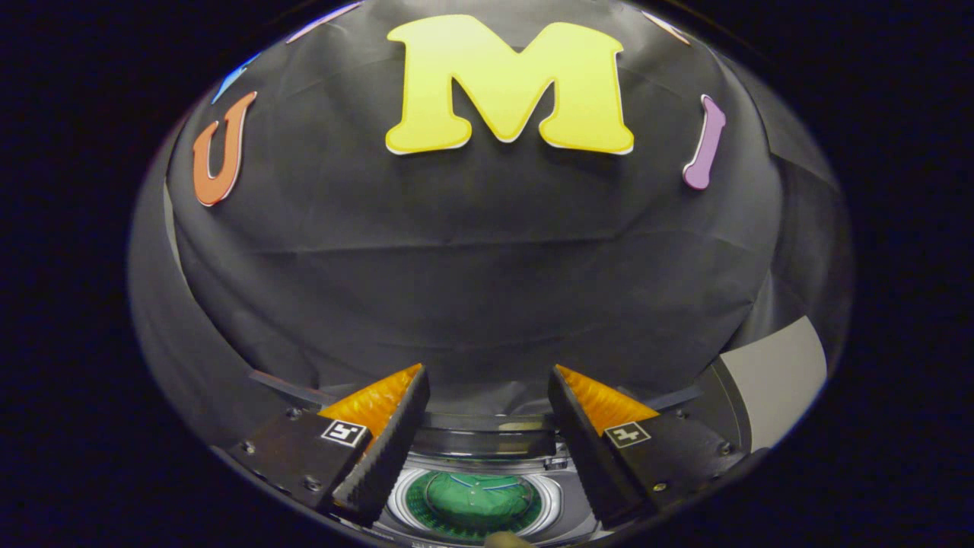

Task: Put the clothes into the washing machine and then close the washing machine lid.

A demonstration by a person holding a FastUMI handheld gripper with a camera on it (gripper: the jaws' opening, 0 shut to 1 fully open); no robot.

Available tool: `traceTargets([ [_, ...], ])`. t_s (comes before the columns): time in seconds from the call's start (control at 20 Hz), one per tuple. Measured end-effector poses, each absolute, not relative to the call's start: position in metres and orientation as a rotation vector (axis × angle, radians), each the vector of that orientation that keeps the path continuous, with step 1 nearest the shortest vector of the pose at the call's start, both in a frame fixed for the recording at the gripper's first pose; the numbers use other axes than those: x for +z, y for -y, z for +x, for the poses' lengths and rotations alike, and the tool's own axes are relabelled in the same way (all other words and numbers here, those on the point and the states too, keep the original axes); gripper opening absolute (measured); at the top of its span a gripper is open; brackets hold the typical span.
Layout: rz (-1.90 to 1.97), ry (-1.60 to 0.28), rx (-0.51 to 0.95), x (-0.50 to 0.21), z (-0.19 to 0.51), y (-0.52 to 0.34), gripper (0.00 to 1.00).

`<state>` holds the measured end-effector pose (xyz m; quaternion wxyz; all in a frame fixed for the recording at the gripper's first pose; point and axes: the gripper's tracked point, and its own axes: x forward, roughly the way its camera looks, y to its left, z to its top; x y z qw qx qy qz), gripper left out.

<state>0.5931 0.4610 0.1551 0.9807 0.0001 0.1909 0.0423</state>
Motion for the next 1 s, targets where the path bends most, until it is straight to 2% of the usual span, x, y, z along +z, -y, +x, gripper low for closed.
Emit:
traceTargets([
  [1.0, -0.008, -0.261, 0.144, 0.129, 0.522, -0.459, 0.98],
])
